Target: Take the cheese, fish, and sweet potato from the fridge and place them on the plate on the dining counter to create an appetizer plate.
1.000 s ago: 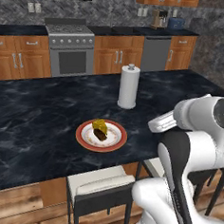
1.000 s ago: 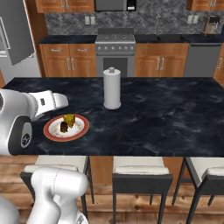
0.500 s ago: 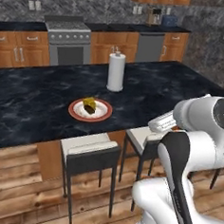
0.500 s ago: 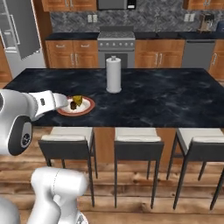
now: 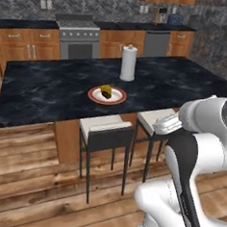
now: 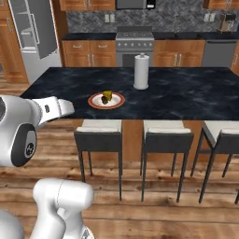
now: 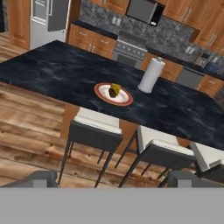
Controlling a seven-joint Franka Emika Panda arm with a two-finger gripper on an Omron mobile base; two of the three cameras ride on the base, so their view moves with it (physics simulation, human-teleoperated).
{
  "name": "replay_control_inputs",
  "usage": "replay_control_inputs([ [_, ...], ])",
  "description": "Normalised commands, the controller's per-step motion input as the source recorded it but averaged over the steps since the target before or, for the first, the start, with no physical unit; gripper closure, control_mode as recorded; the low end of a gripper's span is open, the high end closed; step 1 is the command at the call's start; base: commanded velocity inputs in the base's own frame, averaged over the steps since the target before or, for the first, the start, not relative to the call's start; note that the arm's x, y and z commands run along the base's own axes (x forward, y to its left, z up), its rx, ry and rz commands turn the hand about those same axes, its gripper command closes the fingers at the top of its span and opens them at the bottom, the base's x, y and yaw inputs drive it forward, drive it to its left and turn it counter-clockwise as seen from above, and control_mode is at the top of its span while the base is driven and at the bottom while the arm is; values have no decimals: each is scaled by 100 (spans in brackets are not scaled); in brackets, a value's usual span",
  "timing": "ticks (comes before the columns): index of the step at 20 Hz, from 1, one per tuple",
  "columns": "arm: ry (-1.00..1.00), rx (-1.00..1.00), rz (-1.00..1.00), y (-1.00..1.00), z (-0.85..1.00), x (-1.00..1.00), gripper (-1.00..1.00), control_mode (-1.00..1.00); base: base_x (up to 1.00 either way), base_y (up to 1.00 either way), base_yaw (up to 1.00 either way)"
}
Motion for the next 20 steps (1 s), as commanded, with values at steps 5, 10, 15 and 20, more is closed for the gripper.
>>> replay_control_inputs([
  [5,0,0,0,0,0,0,-100,100,0,100,1],
  [10,0,0,0,0,0,0,-100,100,0,100,0],
  [15,0,0,0,0,0,0,-100,100,0,100,0],
  [20,0,0,0,0,0,0,-100,100,1,100,0],
])
